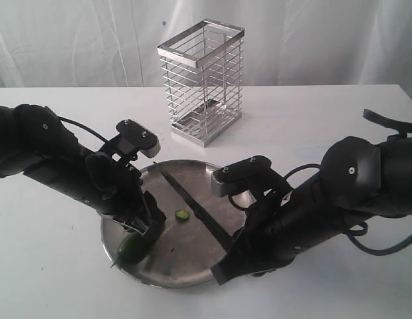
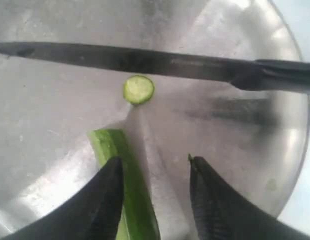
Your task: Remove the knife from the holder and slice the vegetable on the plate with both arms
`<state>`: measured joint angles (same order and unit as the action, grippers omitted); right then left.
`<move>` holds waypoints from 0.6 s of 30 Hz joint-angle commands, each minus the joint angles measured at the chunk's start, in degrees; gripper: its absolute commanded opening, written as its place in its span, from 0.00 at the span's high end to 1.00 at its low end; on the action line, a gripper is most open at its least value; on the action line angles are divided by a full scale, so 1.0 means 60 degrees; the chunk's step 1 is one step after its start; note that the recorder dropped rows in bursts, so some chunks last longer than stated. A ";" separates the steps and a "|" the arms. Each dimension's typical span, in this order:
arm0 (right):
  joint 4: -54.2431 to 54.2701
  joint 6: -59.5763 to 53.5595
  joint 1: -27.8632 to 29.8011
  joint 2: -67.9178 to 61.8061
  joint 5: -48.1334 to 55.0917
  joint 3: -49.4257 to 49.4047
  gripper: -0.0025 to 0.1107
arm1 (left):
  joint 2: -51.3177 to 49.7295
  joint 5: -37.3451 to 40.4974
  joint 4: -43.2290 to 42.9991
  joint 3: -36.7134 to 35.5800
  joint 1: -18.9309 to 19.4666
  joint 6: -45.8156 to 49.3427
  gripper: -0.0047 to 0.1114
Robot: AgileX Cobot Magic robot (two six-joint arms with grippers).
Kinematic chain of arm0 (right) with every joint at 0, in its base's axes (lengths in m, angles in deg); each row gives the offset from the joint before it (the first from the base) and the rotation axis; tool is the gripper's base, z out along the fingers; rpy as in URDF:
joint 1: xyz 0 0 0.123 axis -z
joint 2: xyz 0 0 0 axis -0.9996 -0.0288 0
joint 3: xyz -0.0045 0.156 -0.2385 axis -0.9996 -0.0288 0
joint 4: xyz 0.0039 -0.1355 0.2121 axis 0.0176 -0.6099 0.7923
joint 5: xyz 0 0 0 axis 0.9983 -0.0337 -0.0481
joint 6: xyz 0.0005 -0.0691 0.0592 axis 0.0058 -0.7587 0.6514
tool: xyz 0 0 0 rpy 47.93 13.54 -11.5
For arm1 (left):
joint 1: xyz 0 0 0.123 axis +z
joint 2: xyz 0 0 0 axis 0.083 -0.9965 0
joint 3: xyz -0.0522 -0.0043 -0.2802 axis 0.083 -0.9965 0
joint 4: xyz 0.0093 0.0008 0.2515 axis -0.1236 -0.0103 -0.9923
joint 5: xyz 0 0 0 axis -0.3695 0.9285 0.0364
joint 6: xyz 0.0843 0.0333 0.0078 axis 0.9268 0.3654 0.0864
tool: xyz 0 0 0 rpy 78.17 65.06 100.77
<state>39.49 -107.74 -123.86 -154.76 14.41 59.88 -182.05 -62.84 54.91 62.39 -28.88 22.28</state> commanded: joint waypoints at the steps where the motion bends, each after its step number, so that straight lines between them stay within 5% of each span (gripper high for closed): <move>1: -0.0005 0.0045 -0.0017 0.0101 0.0613 0.0029 0.98 | 0.0535 0.0444 0.0101 -0.0055 0.0004 -0.0108 0.55; 18: -0.0115 -0.0454 -0.0219 0.0078 0.0839 0.0068 0.98 | 0.1708 0.0128 -0.1187 -0.0055 0.0025 -0.1265 0.55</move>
<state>39.23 -109.25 -124.41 -154.76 19.18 59.88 -172.25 -62.39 47.56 62.35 -28.88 15.43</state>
